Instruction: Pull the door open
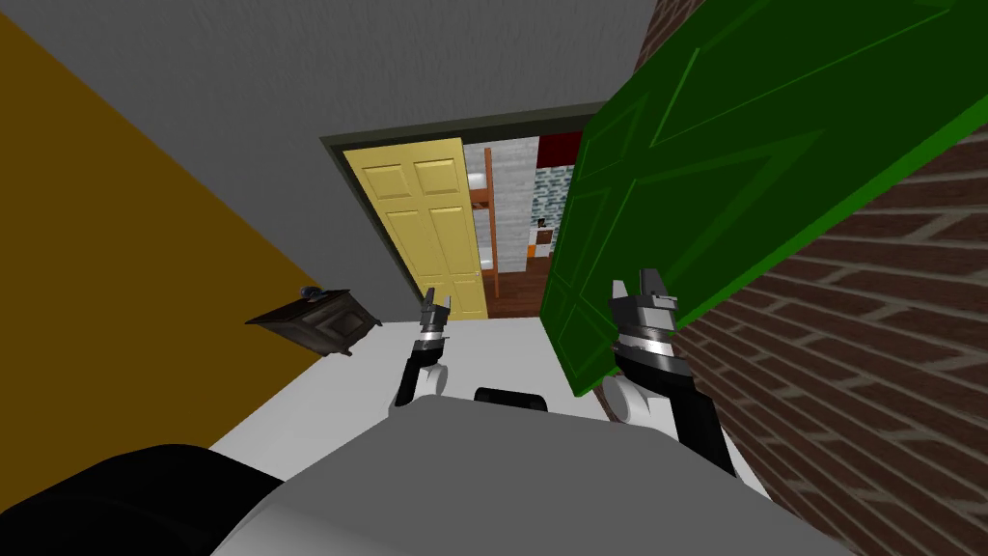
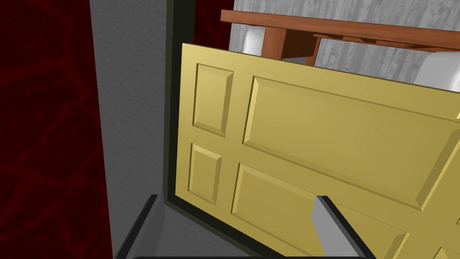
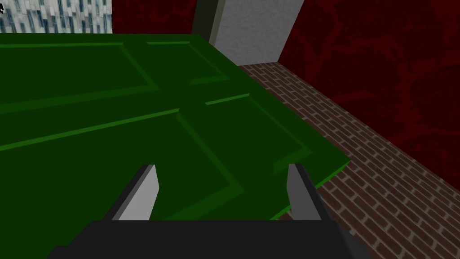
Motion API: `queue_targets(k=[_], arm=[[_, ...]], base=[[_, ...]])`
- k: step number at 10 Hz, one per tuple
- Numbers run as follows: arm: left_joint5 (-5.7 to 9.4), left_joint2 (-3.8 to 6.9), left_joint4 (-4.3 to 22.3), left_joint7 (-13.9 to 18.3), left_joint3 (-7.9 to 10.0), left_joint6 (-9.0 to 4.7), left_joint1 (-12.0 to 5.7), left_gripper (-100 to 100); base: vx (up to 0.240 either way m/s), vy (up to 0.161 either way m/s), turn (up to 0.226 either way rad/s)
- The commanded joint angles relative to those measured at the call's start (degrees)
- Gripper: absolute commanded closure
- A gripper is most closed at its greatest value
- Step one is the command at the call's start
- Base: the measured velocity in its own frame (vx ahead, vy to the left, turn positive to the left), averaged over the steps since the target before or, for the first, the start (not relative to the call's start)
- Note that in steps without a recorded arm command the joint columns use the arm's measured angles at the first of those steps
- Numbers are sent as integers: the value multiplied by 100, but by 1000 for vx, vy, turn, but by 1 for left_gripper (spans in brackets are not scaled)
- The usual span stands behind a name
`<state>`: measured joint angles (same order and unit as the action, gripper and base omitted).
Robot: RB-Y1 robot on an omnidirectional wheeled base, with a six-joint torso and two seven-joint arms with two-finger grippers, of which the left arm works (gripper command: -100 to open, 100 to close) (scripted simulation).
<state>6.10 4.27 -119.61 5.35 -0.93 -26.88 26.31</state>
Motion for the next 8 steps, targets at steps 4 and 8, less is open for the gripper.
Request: queue_targets(k=[4,8], arm=[[-33,67,603,-1,51,-182,-109,-100],[-58,133,1231,11,126,-357,-232,-100]], base=[[145,13,-24],[130,8,-27]])
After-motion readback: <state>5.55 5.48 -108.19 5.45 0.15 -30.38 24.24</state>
